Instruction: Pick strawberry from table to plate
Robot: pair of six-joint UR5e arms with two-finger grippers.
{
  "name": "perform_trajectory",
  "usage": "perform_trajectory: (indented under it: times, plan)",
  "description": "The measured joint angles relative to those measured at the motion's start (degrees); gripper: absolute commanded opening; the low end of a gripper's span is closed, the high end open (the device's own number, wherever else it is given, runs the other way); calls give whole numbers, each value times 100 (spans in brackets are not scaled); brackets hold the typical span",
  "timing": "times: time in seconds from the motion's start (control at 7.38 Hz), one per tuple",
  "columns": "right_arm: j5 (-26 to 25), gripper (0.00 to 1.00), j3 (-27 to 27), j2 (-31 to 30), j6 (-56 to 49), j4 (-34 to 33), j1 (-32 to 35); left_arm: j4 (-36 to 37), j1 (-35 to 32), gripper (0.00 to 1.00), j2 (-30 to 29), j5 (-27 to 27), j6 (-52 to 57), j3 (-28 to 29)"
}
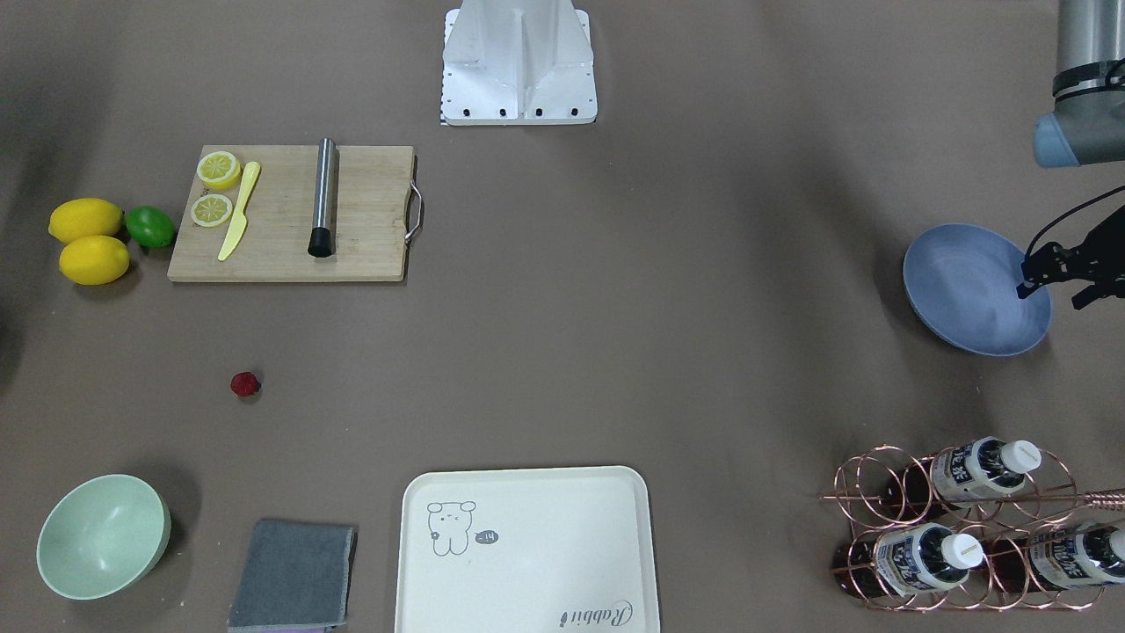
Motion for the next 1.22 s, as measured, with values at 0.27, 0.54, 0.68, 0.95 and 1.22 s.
perform_trajectory:
  times: [0.27,0.54,0.68,0.95,1.22]
  plan:
    - [20,100,28,0,6,1,-5,-83,31,22,13,-25,-9,100]
    - [20,99,60,5,9,1,-9,-91,35,0,19,-33,-13,142]
    - [19,99,74,25,26,0,-17,-82,35,0,21,-36,-15,145]
    - [19,99,111,105,144,1,-41,-46,35,0,1,-149,-29,102]
    - [29,99,145,231,335,-1,-84,107,12,0,-142,-714,-360,-67]
